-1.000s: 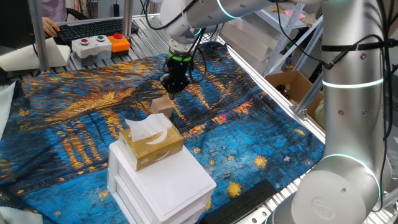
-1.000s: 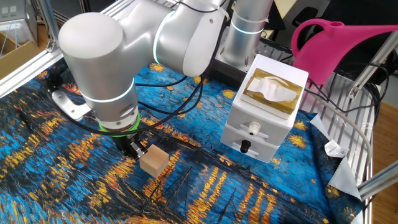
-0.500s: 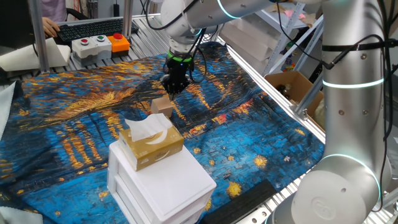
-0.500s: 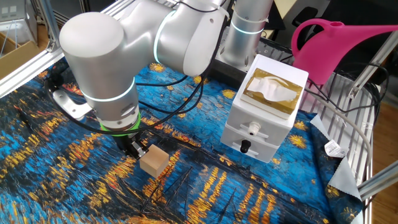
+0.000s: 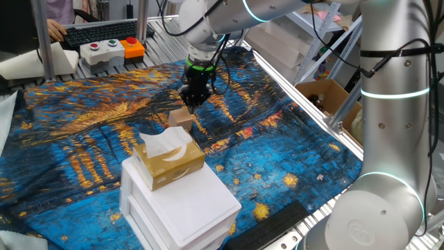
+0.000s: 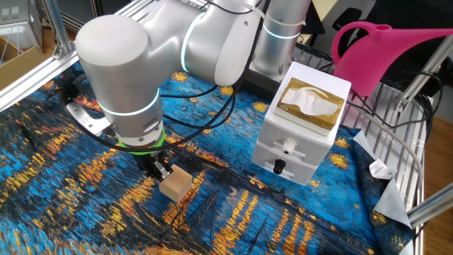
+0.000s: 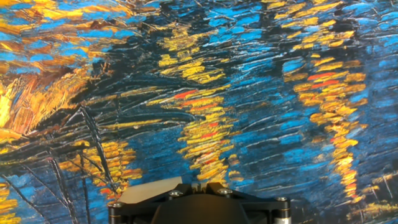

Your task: Approach and touch the side of the small block

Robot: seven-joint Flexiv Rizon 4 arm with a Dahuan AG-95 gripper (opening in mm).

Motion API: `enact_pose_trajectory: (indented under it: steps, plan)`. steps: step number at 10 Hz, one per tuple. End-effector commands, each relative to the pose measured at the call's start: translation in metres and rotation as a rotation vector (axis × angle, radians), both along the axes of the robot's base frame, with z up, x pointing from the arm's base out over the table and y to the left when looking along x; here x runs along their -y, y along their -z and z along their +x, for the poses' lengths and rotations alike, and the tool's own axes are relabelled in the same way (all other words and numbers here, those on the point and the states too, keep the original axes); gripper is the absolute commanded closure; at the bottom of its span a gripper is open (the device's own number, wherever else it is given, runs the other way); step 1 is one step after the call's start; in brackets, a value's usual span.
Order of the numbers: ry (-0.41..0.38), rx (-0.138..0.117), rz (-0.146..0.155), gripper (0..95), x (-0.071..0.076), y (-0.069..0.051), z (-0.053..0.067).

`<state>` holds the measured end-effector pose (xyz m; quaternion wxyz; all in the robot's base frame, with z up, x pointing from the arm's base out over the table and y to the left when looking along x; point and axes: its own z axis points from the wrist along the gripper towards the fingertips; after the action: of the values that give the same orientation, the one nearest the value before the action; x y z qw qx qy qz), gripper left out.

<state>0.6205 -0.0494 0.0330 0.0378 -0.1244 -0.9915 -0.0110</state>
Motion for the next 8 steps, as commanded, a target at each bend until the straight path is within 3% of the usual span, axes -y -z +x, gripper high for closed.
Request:
enact_pose_trajectory:
  steps: [1, 5, 8]
  plan:
    - [0.007, 0.001, -0.002, 95.0, -0.003, 0.002, -0.003]
    - [0.022, 0.001, -0.003, 95.0, -0.011, 0.005, -0.015]
    - [0.031, 0.005, -0.005, 95.0, -0.013, 0.006, -0.017]
